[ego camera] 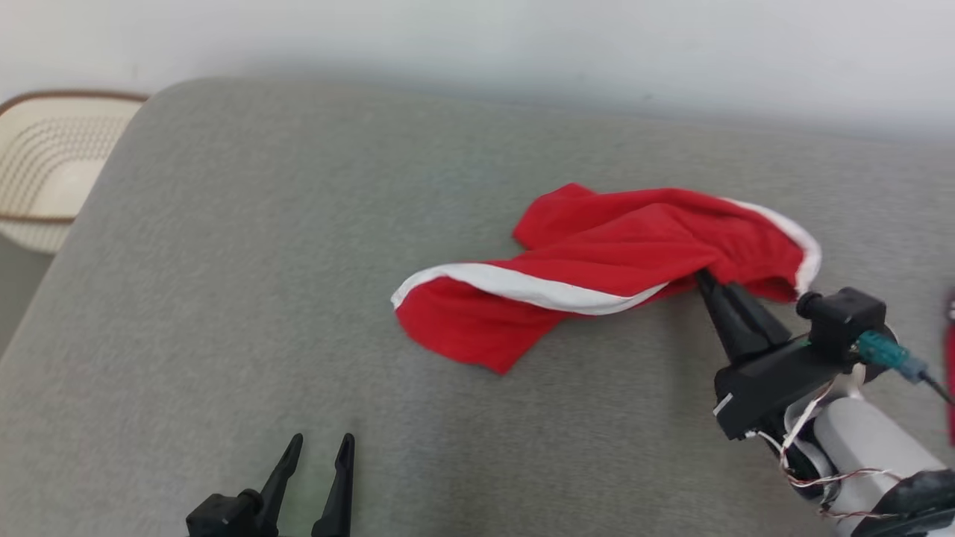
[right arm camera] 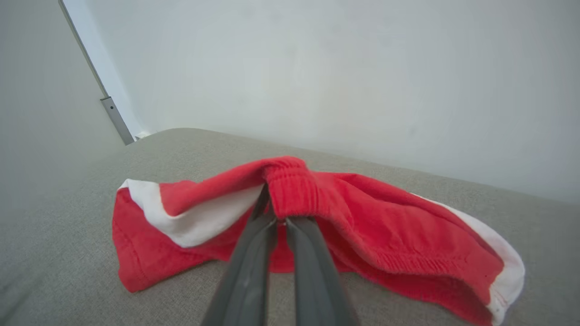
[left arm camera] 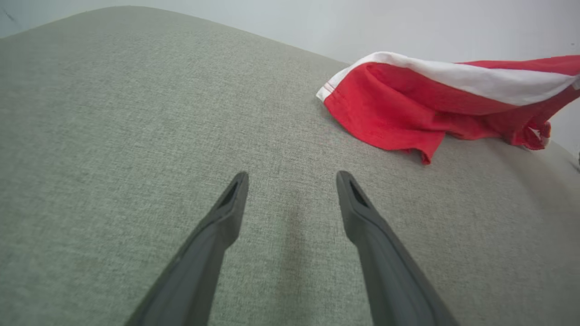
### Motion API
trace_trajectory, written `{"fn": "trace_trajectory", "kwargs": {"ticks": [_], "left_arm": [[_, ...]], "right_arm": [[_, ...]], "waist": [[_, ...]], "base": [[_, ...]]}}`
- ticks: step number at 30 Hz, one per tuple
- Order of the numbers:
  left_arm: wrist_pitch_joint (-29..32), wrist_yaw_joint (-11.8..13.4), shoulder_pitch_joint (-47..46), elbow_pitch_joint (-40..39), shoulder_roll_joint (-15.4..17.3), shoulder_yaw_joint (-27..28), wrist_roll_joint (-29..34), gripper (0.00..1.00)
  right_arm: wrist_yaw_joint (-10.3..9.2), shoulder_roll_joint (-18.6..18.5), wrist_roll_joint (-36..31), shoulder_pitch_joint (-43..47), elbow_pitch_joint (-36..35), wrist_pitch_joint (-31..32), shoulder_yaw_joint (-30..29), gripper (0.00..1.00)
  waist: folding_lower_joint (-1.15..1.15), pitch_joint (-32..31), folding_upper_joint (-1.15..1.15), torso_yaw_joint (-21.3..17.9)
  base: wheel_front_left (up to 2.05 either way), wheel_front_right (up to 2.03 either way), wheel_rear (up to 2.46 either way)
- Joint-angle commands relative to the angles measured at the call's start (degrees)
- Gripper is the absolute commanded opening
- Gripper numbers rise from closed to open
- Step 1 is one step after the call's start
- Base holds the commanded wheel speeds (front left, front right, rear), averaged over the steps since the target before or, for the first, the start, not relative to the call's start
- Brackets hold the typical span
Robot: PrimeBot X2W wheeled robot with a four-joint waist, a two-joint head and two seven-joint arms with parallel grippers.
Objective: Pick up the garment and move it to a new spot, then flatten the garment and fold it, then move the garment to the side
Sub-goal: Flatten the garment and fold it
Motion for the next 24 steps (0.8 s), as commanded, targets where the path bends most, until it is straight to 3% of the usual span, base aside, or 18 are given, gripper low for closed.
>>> {"fn": "trace_trajectory", "kwargs": {"ticks": [1, 13, 20, 22, 23, 24], "left_arm": [[-0.2, 0.1, 0.9, 0.3, 0.1, 0.1, 0.2, 1.0], [-0.2, -0.3, 2.1, 1.1, 0.1, 0.7, -0.1, 1.0], [-0.2, -0.5, 1.2, 1.2, 0.1, 0.0, -0.1, 1.0], [-0.2, -0.4, 1.0, 1.2, 0.1, -0.2, 0.0, 1.0], [-0.2, -0.5, 0.8, 1.2, 0.1, -0.5, 0.0, 1.0], [-0.2, -0.5, 0.6, 1.2, 0.1, -0.7, 0.0, 1.0]], "right_arm": [[-0.05, -1.1, 1.5, -0.4, -0.9, 0.0, 1.4, 0.0], [-0.05, -16.1, 18.3, -4.5, -8.2, 8.1, 23.3, 0.0], [-0.05, -20.3, 22.7, -1.8, -6.7, 7.4, 30.8, 0.0], [-0.05, -20.7, 23.0, -1.1, -5.9, 7.5, 31.5, 0.04], [-0.05, -20.9, 22.9, -0.8, -4.8, 7.3, 32.1, 0.29], [-0.05, -20.9, 22.6, -0.4, -3.7, 6.8, 32.5, 1.0]], "waist": [[0.0, -3.8, 0.0, -4.6], [0.0, -6.6, 0.0, -11.1], [0.0, -6.1, 0.0, -11.9], [0.0, -5.9, 0.0, -11.9], [0.0, -5.7, 0.0, -11.9], [0.0, -5.5, 0.0, -11.9]], "base": [[0.0, 0.0, 0.0], [0.0, 0.0, 0.0], [0.0, 0.0, 0.0], [0.0, 0.0, 0.0], [0.0, 0.0, 0.0], [0.0, 0.0, 0.0]]}}
